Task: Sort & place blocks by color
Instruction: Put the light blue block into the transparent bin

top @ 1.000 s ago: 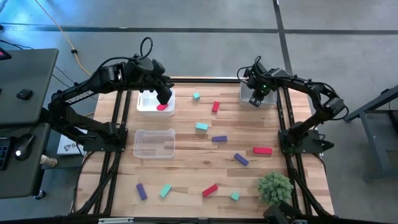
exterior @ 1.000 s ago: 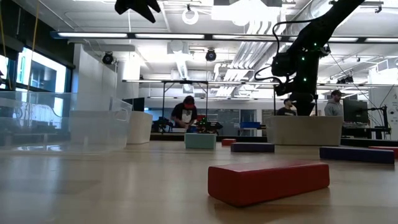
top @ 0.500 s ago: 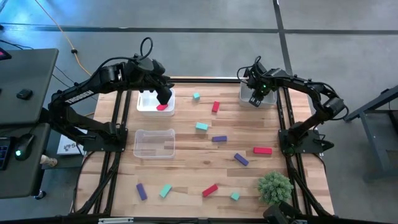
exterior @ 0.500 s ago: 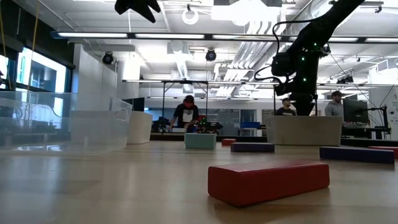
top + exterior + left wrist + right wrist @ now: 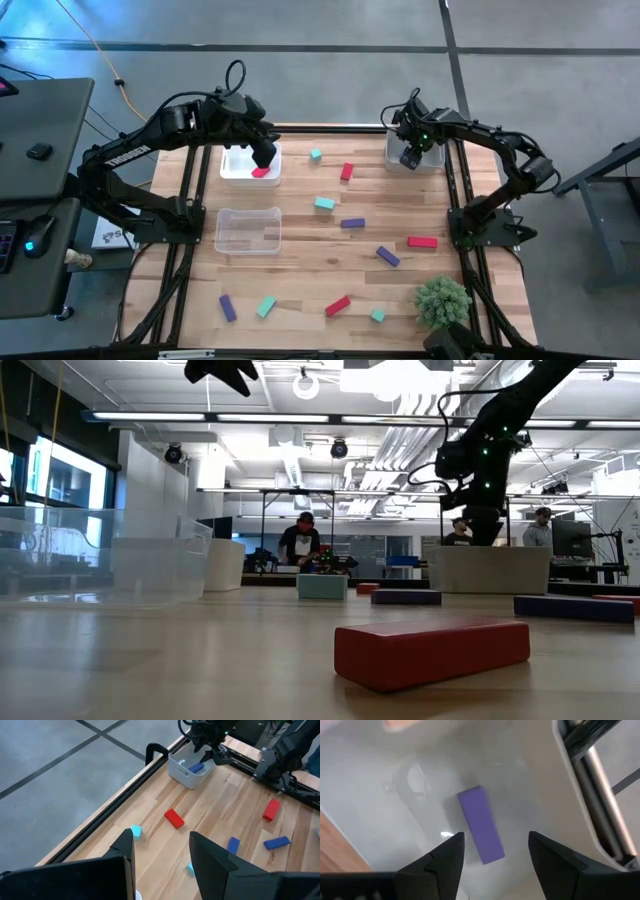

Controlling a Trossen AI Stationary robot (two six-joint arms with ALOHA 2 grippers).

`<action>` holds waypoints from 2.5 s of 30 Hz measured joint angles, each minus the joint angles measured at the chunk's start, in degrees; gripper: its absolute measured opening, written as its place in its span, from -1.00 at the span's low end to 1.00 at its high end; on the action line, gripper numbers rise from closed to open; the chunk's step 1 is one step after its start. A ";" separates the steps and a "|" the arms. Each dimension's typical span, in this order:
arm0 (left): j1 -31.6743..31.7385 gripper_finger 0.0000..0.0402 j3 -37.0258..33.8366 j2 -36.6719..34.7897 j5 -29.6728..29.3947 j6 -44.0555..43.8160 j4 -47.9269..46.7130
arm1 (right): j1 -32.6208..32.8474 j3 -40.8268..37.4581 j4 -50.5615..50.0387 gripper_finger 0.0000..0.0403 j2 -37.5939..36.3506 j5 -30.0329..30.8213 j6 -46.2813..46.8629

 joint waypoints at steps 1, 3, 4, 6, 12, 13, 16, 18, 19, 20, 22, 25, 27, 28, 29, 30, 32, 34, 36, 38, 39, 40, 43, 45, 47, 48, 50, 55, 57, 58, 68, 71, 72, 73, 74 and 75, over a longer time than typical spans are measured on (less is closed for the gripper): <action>0.01 -0.46 0.00 0.00 -0.02 -0.51 0.00 | 0.00 0.66 -0.20 0.04 0.00 -0.01 0.00; 0.08 -0.41 0.00 0.01 -0.15 -2.01 0.00 | 0.00 2.36 -0.68 0.04 0.00 -0.01 0.00; 0.13 -0.37 0.00 0.00 -0.26 -2.60 0.00 | 0.00 3.41 -1.11 0.04 0.00 -0.01 0.00; 0.15 -0.29 0.00 0.00 -0.38 -2.77 0.00 | 0.00 5.59 -2.28 0.04 0.00 -0.05 0.04; 0.15 -0.04 0.00 0.00 -1.11 -6.91 -0.21 | 0.00 12.47 -5.43 0.04 -0.01 -0.08 0.87; 0.05 -0.02 0.00 -0.01 0.28 -8.13 -0.48 | 0.00 13.68 -5.98 0.04 0.00 -0.09 1.10; -0.83 -0.01 0.00 0.02 2.64 -12.22 -2.66 | 0.00 17.52 -7.24 0.04 -0.02 -0.16 2.33; -1.88 -0.02 -0.13 0.01 2.64 -14.64 -5.08 | 0.00 20.02 -8.15 0.04 -0.02 -0.22 3.27; -2.52 -0.02 -0.45 0.01 2.53 -15.85 -6.02 | 0.00 21.38 -8.66 0.04 -0.02 -0.27 3.44; -3.28 -0.03 -0.86 -0.01 2.41 -17.43 -6.96 | 0.00 22.65 -9.20 0.04 -0.02 -0.36 3.78; -4.90 -0.04 -1.90 0.04 1.96 -21.34 -8.44 | 0.00 25.05 -10.22 0.04 -0.02 -0.56 5.05; -7.91 -0.04 -3.89 0.04 0.76 -27.60 -8.90 | 0.00 27.92 -11.70 0.04 -0.02 -0.60 7.05; -10.01 -0.04 -5.22 0.04 0.45 -29.41 -9.07 | 0.00 29.31 -13.02 0.04 -0.03 -0.62 8.05; -11.11 -0.04 -5.75 0.04 0.35 -30.19 -9.25 | 0.00 29.86 -13.66 0.04 -0.04 -0.77 8.53; -12.22 -0.04 -6.42 0.04 0.31 -31.14 -9.26 | 0.00 30.40 -14.54 0.04 -0.04 -1.34 9.08; -13.42 -0.04 -7.22 0.02 0.29 -32.21 -9.25 | 0.00 30.80 -15.38 0.04 -0.04 -2.26 9.67; -15.77 -0.04 -9.03 0.04 0.19 -34.80 -9.34 | 0.00 31.42 -16.80 0.04 -0.04 -3.96 10.65; -18.11 -0.04 -10.31 0.06 -0.10 -37.78 -9.65 | 0.00 31.73 -18.09 0.04 -0.04 -5.25 11.42; -20.38 -0.04 -11.34 0.04 -0.51 -40.37 -9.96 | 0.02 31.74 -18.96 0.04 -0.04 -6.34 12.79; -22.62 -0.04 -12.49 0.04 -0.74 -43.02 -9.97 | 0.02 31.74 -19.85 0.04 -0.04 -7.00 14.10; -23.72 -0.04 -13.06 0.04 -0.93 -44.28 -9.98 | 0.02 31.74 -20.15 0.04 -0.04 -7.20 14.68; -24.84 -0.04 -13.64 0.04 -1.38 -45.68 -10.05 | 0.02 31.74 -20.34 0.04 -0.04 -7.42 14.99; -28.43 -0.04 -15.01 0.04 -3.74 -50.55 -10.08 | 0.02 31.74 -20.94 0.04 -0.04 -8.30 15.10; -30.75 -0.04 -15.87 0.04 -5.33 -53.83 -10.10 | 0.24 31.74 -21.65 0.04 -0.04 -8.38 15.40; -32.95 -0.04 -16.74 0.04 -6.14 -57.08 -10.10 | 0.58 31.74 -22.46 0.04 -0.04 -8.47 15.95; -33.99 -0.04 -17.16 0.04 -6.42 -58.64 -10.03 | 0.84 31.74 -22.85 0.04 -0.04 -8.47 15.93; -36.05 -0.04 -18.04 0.11 -6.54 -61.46 -10.03 | 1.41 31.74 -23.68 0.04 -0.04 -8.45 15.96; -40.69 -0.04 -19.43 0.75 -7.96 -67.66 -9.99 | 3.68 31.75 -24.95 0.04 -0.04 -8.46 16.87; -42.23 -0.04 -20.17 1.42 -8.04 -70.29 -9.79 | 4.84 31.74 -25.41 0.04 -0.04 -8.46 17.55; -42.96 -0.04 -20.66 1.56 -8.00 -71.57 -10.00 | 5.48 31.76 -25.61 0.04 -0.04 -8.47 17.94; -49.83 -0.04 -21.79 6.79 -7.10 -80.68 -8.87 | 14.49 31.76 -26.49 0.04 -0.04 -8.45 21.40; -51.46 -0.04 -21.79 8.61 -6.66 -82.42 -7.29 | 17.26 31.76 -26.44 0.04 -0.04 -8.45 21.76; -51.93 -0.04 -21.78 9.10 -6.67 -82.95 -6.52 | 18.02 31.76 -26.41 0.04 -0.04 -8.40 22.55; -52.34 -0.04 -21.75 9.72 -6.68 -83.53 -5.42 | 18.75 31.76 -26.33 0.04 -0.04 -8.23 23.02; -52.73 -0.04 -21.75 10.40 -6.67 -83.99 -4.77 | 19.44 31.76 -26.24 0.04 -0.04 -8.21 23.64; -53.13 -0.04 -21.76 11.07 -6.62 -84.35 -4.48 | 20.02 31.76 -26.13 0.04 -0.04 -8.21 24.12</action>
